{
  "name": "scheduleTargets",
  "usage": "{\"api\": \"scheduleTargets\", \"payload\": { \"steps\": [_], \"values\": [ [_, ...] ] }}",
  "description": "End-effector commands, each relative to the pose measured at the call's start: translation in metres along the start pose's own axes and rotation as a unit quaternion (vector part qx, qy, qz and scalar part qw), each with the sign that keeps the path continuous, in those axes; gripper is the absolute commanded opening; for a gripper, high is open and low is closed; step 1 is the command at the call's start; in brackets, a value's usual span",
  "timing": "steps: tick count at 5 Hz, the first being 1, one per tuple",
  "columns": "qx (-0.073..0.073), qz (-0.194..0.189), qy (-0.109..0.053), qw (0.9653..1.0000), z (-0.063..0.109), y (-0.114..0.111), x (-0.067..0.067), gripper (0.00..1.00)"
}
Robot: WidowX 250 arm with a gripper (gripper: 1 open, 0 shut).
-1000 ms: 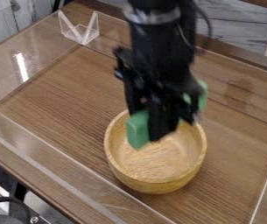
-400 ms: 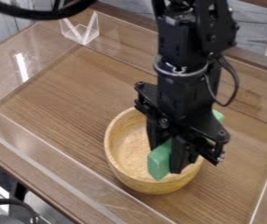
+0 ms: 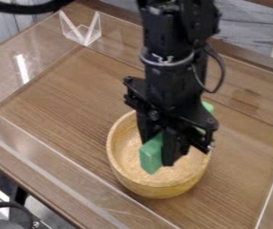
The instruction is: Put the green block in the brown bowl
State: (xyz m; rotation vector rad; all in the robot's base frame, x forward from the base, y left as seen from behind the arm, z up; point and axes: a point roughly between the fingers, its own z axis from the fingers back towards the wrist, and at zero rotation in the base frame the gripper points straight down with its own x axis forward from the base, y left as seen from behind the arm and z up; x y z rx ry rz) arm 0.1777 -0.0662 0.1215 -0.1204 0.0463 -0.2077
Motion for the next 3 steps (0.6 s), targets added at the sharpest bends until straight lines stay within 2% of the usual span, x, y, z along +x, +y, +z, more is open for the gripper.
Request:
{"api": "scheduleTargets", "payload": {
  "steps": [1, 3],
  "values": [
    [-0.005, 0.009, -0.026, 0.9996, 0.0085, 0.0037, 0.0049, 0.00],
    [-0.011, 0.023, -0.031, 0.9992, 0.0041, 0.0090, 0.0060, 0.00]
  ]
}}
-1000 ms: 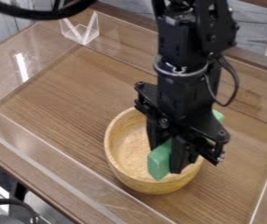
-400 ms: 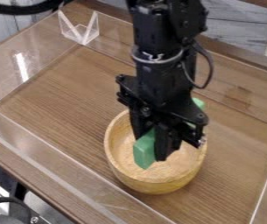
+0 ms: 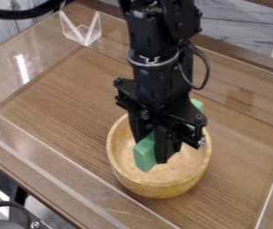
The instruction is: Put the green block in the brown bowl
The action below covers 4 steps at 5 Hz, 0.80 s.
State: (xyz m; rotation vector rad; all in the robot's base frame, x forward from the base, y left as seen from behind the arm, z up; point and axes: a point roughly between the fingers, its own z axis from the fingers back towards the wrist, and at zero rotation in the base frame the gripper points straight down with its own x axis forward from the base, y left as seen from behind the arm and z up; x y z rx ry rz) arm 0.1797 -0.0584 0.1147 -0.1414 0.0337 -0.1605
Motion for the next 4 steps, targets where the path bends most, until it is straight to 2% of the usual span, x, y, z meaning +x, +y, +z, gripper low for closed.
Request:
{"api": "scheduleTargets", "payload": {
  "steps": [1, 4],
  "values": [
    [-0.003, 0.003, -0.023, 0.9997, 0.006, 0.001, 0.008, 0.00],
    [-0.009, 0.013, -0.024, 0.9996, -0.006, 0.006, 0.015, 0.00]
  ]
}}
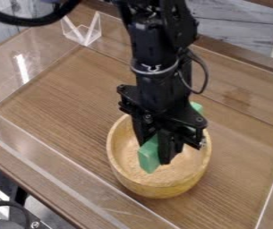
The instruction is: Put the green block in the brown bowl
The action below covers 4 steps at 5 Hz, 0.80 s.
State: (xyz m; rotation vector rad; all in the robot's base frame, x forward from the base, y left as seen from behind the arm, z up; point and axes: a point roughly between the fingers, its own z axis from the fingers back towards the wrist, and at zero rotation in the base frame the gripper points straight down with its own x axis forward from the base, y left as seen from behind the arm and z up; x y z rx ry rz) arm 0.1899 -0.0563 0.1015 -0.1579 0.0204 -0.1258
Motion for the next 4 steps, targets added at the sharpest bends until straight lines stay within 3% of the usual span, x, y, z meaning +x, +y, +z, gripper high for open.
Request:
{"api": "scheduleTargets", "payload": {
  "steps": [1, 4],
  "values": [
    [-0.004, -0.001, -0.015, 0.9999, 0.0035, 0.0019, 0.0067, 0.00],
    [-0.010, 0.006, -0.013, 0.9998, -0.0051, 0.0062, 0.0117, 0.00]
  ]
}}
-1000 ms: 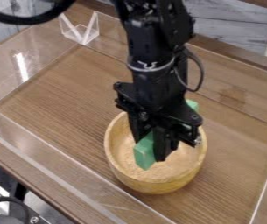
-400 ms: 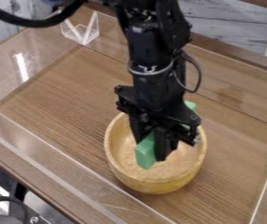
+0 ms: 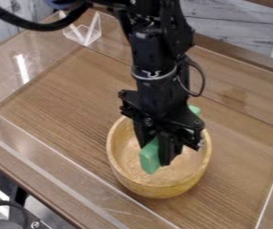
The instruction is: Put the green block in the brown bowl
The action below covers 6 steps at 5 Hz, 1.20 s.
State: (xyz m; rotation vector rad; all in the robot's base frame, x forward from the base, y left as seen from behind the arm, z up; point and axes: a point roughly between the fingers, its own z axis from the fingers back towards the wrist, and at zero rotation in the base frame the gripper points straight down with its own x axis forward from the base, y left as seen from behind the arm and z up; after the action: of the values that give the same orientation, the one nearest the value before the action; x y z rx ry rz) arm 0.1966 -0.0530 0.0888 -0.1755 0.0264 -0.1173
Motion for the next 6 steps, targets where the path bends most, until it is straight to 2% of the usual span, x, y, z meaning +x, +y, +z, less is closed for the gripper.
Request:
{"api": "scheduleTargets", "payload": {
  "steps": [1, 6],
  "values": [
    [-0.004, 0.004, -0.015, 0.9999, 0.0043, 0.0013, 0.0069, 0.00],
    [-0.016, 0.014, -0.013, 0.9997, -0.0050, 0.0068, 0.0134, 0.00]
  ]
}}
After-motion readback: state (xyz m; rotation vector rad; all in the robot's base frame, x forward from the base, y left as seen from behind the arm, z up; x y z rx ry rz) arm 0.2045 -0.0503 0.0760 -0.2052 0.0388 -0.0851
